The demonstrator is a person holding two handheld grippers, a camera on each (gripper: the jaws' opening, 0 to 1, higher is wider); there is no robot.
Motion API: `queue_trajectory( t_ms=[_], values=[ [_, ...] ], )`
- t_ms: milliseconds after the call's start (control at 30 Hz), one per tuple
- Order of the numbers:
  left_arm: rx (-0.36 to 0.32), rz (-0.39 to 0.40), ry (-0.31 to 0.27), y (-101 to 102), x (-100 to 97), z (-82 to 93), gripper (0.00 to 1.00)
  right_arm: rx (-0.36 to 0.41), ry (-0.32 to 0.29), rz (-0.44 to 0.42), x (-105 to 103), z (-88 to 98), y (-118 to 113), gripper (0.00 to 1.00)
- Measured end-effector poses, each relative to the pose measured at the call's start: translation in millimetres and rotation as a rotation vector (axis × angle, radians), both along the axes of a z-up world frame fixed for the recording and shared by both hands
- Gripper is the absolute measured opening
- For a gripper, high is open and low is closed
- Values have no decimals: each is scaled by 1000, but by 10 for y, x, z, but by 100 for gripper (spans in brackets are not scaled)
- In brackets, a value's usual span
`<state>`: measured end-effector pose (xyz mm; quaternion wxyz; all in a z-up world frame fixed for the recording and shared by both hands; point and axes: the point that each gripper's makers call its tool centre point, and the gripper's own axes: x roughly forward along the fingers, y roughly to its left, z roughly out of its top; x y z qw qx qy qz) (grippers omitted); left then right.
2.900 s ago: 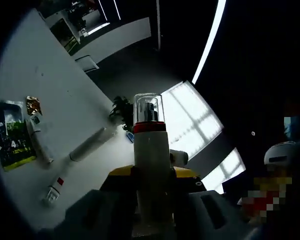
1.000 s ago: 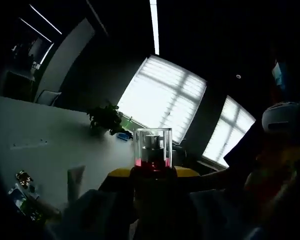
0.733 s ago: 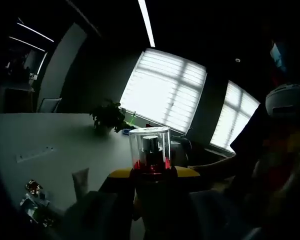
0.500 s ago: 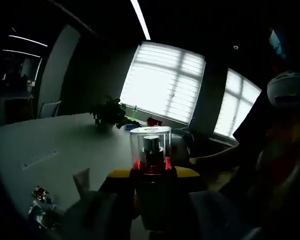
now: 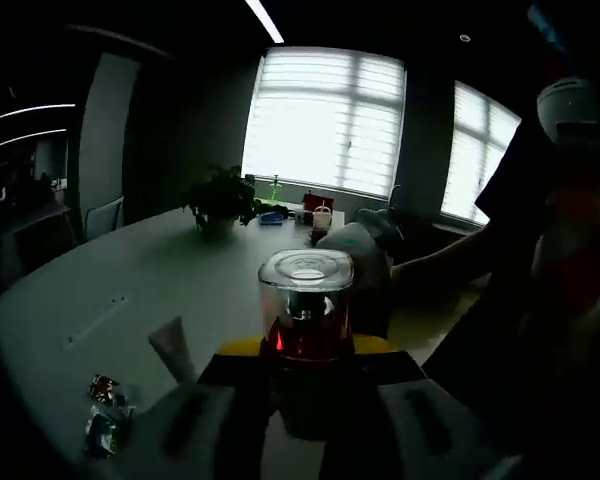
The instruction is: Arrange the skincare products in the storage area until every visible bottle or jar stands upright without overlapping.
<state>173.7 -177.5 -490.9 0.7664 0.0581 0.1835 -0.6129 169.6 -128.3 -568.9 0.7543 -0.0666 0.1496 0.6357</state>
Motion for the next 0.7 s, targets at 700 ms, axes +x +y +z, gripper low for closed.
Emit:
queue_trajectory(
  t_ms=[700],
  values=[
    [206,-110,-1,234,105,-1018,25,-258,-5,-103,185,-1069,136,29]
  ],
)
